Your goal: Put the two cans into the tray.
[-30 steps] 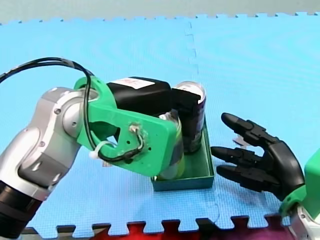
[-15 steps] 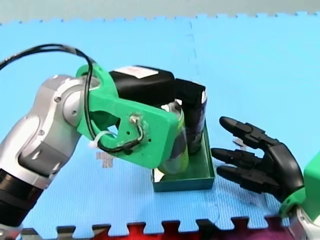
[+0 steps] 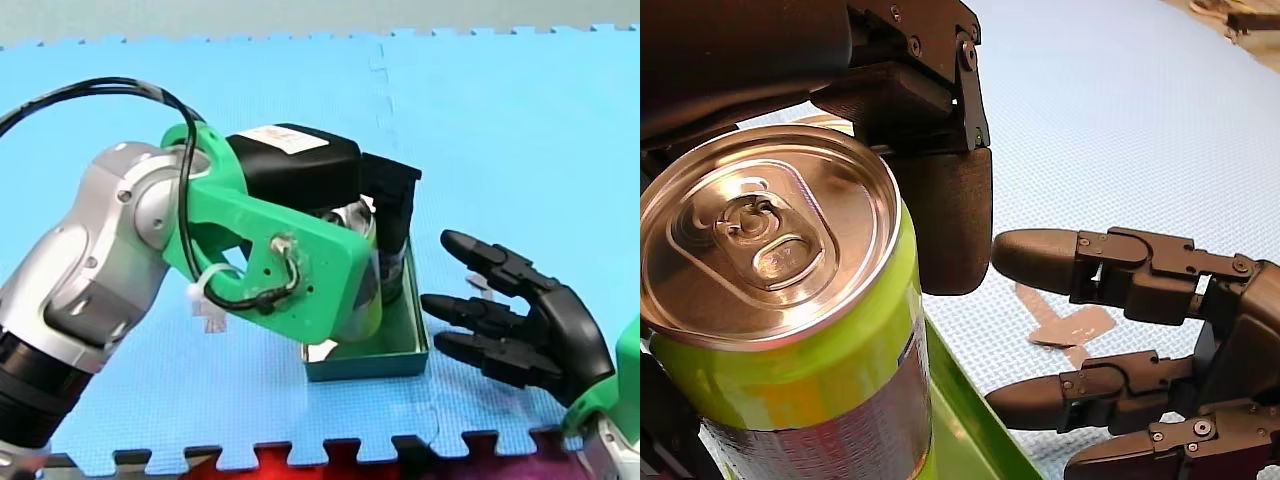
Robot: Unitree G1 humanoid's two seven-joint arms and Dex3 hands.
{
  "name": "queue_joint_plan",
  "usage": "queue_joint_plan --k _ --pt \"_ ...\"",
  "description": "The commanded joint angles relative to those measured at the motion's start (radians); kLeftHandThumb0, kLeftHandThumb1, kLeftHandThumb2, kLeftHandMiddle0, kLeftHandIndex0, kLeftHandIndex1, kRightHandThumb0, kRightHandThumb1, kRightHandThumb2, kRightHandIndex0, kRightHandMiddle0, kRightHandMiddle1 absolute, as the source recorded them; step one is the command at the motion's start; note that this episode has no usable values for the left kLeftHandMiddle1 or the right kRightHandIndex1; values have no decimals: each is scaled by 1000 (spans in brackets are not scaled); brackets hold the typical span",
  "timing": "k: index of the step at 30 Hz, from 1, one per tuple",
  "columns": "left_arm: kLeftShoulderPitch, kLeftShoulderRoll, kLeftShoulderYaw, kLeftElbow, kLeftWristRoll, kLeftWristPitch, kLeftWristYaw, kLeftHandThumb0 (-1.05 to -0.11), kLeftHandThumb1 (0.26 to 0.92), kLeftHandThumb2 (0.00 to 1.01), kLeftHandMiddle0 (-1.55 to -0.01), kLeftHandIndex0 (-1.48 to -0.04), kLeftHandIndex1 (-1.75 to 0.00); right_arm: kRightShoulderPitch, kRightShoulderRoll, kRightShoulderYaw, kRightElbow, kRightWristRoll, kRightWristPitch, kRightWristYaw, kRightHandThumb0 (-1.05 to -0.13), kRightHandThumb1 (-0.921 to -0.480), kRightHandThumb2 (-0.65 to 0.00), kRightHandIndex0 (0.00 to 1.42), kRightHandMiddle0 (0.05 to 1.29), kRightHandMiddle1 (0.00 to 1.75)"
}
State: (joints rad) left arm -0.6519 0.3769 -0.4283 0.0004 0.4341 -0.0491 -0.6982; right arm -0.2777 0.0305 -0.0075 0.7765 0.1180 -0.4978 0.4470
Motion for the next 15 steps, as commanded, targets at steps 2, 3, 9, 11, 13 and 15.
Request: queue_joint_plan --k 2,3,9,11,13,15 --pt "-12 6 0 -16 4 -5 -5 -345 885 7 -929 -551 -1746 9 3 15 -21 -25 -1 -27 -791 -797 -1 933 466 0" --pt "-12 8 -1 -19 5 -7 -7 -343 884 6 -930 -551 -1746 12 4 18 -28 -30 1 -37 -791 -797 -1 935 461 0" --pt "-5 21 -6 -35 25 -33 -9 -340 884 6 -931 -550 -1746 40 3 34 -83 -42 36 -63 -796 -800 -1 949 446 0" --pt "-1 21 -7 -35 26 -35 -10 -340 885 6 -931 -550 -1746 44 1 37 -90 -40 43 -62 -799 -801 -1 955 444 0" --pt "4 20 -8 -30 24 -37 -12 -340 885 6 -930 -549 -1746 45 -3 37 -87 -37 44 -59 -803 -802 -1 963 441 0" --pt "10 20 -12 -25 22 -38 -16 -338 885 6 -930 -549 -1746 39 -8 34 -72 -33 40 -53 -808 -803 -2 970 438 0"
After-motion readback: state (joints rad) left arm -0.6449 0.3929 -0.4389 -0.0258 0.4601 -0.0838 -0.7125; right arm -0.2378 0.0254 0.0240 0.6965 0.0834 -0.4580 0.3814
